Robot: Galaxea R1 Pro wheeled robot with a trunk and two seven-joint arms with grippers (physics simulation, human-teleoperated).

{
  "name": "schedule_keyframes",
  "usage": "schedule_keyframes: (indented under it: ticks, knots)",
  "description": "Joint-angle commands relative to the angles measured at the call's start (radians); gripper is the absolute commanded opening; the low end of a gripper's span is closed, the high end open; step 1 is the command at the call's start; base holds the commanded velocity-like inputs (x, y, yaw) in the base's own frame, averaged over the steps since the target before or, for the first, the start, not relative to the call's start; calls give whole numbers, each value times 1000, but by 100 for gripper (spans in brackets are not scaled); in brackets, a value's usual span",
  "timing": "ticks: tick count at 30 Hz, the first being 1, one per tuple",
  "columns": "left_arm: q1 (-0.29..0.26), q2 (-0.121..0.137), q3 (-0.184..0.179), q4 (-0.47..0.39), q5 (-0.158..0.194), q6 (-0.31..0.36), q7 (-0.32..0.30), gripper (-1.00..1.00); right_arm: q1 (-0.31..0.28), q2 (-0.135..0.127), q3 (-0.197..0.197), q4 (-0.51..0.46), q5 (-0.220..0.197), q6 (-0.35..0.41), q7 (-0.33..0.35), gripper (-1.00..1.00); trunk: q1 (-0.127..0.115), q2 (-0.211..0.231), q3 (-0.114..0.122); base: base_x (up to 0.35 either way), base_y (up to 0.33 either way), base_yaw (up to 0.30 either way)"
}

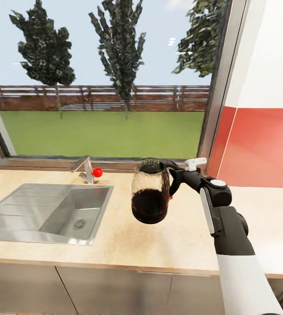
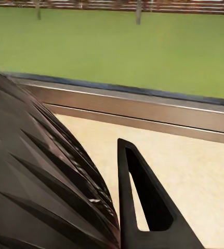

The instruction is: Set up a coffee station on the kitchen countertop: keep the coffee maker on the countertop, move the bottle of coffee from the kitchen shelf to the counter next to the coffee maker, place a paper coffee filter on top of the coffee maker, put the saucer next to the coffee maker with the coffee cup on the saucer, and place the electric kettle next to the coffee maker.

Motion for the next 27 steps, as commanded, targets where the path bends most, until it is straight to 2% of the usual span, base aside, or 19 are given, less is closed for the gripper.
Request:
schedule_keyframes:
  ticks: [1,27]
  knots:
    - [-1,0,9,1,-9,-3,-4,100,-1,1,-1,-2,9,5,7,-100,1,-2,-2,-14,302,227]
    - [-1,-1,9,1,-9,-3,-4,100,-1,1,-1,1,7,5,7,-100,1,-2,18,-7,307,227]
